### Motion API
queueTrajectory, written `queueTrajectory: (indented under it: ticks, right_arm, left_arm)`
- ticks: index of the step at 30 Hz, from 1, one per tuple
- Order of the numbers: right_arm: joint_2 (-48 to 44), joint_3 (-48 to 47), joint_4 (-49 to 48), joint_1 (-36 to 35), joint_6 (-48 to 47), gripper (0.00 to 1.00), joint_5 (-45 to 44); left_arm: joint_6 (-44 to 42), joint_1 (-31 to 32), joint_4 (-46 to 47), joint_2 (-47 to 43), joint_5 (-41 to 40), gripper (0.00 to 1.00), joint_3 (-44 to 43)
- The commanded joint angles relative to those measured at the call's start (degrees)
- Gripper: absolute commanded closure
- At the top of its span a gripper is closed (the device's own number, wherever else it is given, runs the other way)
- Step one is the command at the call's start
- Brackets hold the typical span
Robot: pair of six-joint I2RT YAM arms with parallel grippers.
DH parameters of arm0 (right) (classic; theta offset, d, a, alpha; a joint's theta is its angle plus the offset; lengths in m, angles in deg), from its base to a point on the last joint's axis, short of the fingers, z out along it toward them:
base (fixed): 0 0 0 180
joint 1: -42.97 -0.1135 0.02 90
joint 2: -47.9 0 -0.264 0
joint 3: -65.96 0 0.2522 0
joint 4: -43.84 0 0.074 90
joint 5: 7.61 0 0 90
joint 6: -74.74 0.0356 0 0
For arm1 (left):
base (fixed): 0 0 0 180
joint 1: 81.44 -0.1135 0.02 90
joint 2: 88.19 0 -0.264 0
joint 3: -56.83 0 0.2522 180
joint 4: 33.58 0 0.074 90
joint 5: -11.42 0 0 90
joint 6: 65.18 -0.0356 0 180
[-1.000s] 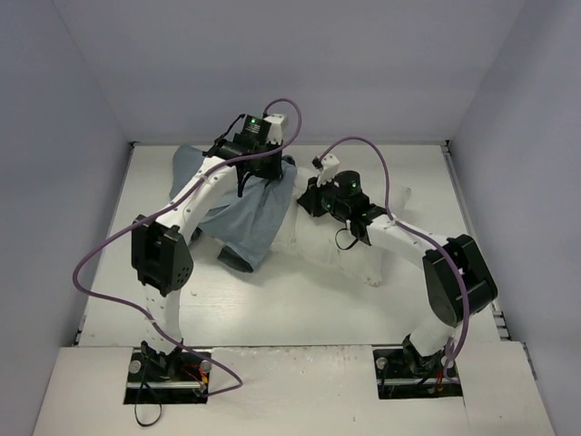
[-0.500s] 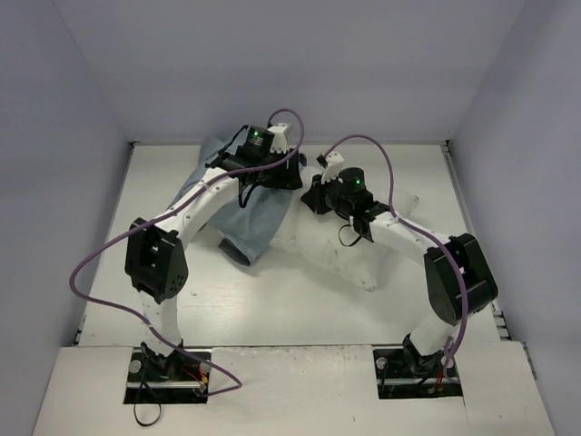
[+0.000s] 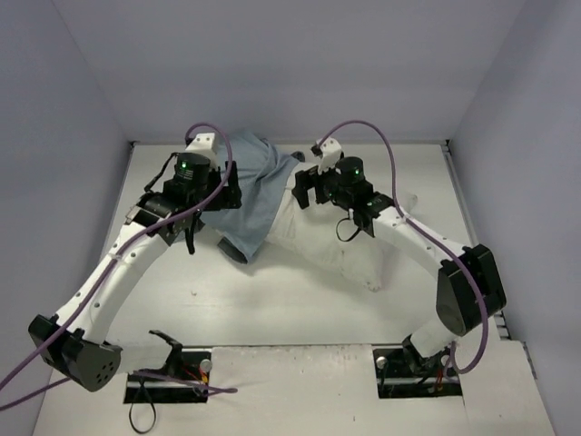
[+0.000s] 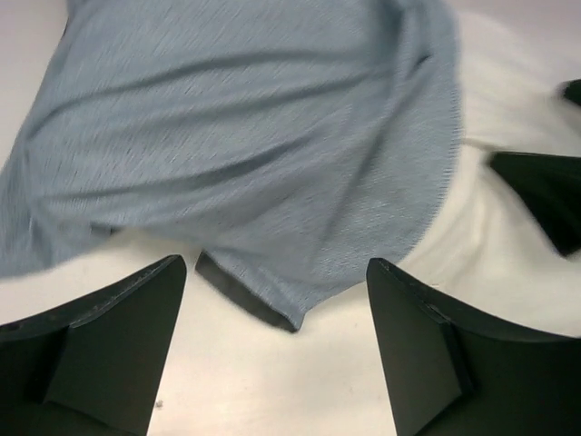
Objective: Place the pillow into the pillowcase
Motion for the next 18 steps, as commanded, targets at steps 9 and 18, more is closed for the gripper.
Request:
queueTrajectory:
  ticks: [9,18]
  right_arm:
    - [-12.3,0.9,2.7,-6.3,-7.1,0.02,-1.2]
    - [-18.1,11.4,2.7,-7.3,-2.9,0.00,-7.4]
  left_arm:
    - [15.3,-3.9,3.8,1.1,6.4,0.23,15.1]
    - [9.0,5.5,9.9,-1.0,7.7,0.23,19.4]
